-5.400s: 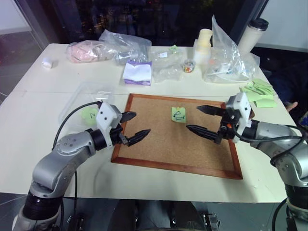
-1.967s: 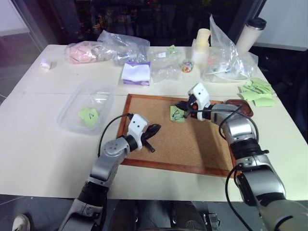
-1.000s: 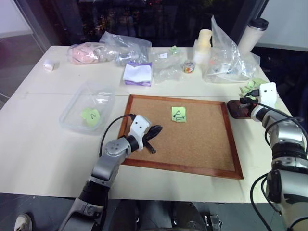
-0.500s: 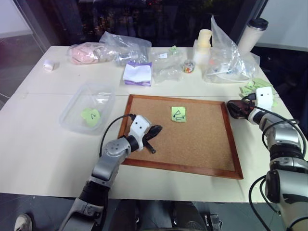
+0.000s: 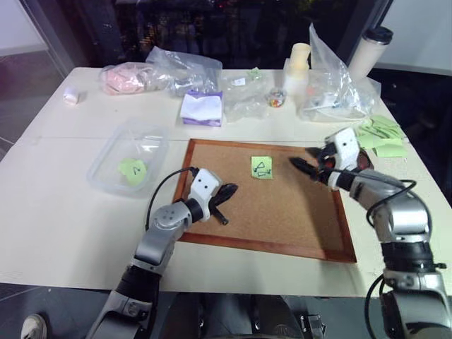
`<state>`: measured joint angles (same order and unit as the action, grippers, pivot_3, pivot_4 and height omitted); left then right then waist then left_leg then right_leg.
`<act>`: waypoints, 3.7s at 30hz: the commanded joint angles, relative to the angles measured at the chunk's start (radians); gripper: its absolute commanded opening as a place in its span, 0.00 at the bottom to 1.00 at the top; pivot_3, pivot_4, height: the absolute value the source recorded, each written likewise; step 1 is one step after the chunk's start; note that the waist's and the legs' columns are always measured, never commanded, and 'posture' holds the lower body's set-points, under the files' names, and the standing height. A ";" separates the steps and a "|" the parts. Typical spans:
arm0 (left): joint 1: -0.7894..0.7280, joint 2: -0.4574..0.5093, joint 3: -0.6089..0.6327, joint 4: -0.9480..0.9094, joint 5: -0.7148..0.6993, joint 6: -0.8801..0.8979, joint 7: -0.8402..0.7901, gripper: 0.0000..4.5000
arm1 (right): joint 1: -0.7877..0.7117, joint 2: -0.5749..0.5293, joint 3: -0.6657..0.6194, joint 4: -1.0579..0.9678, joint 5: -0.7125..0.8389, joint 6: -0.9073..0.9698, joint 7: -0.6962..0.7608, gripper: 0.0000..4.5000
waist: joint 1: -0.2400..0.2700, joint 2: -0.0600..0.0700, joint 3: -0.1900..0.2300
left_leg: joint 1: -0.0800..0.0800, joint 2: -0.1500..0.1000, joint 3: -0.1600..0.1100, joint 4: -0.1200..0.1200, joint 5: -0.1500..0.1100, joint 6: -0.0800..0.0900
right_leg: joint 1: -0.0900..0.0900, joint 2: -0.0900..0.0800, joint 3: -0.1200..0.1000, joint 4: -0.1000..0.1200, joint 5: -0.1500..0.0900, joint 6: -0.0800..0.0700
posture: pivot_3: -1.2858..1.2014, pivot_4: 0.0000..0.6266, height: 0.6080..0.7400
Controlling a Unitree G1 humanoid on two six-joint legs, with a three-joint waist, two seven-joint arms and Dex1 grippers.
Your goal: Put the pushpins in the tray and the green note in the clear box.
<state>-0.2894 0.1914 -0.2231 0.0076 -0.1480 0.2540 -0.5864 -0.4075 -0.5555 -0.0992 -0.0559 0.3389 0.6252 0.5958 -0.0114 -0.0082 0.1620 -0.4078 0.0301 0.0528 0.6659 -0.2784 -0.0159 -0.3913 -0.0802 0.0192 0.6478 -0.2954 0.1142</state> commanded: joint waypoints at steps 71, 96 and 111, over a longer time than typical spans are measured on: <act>0.024 0.001 -0.007 -0.015 0.008 0.044 0.004 0.00 | -0.342 -0.124 -0.138 0.921 -0.189 -0.445 -0.090 0.33 | -0.003 0.000 0.000 | 0.000 -0.002 0.002 -0.001 0.000 0.000 | 0.000 0.001 0.001 -0.001 0.000 0.000 | 0.52 0.24 1.00; 0.019 0.012 0.000 -0.011 0.010 0.042 -0.004 0.00 | -0.079 0.062 0.082 0.018 -0.068 -0.058 0.019 0.59 | -0.001 0.000 0.000 | 0.000 0.000 0.000 -0.001 0.000 0.000 | 0.000 0.000 0.000 0.000 0.000 0.000 | 0.52 0.24 1.00; 0.028 0.015 0.007 -0.025 0.011 0.048 0.010 0.00 | -0.100 0.175 0.216 0.148 -0.151 -0.140 0.023 0.50 | -0.003 0.000 0.000 | 0.000 -0.002 0.000 -0.001 0.000 0.000 | 0.000 0.001 0.000 0.000 0.000 0.000 | 0.52 0.24 1.00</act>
<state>-0.2811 0.1987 -0.2190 -0.0204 -0.1417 0.2906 -0.5834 -0.4801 -0.3895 0.1168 0.0899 0.1949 0.5129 0.6173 -0.0141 -0.0078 0.1618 -0.4078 0.0284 0.0527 0.6653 -0.2783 -0.0160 -0.3916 -0.0795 0.0187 0.6475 -0.2954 0.1141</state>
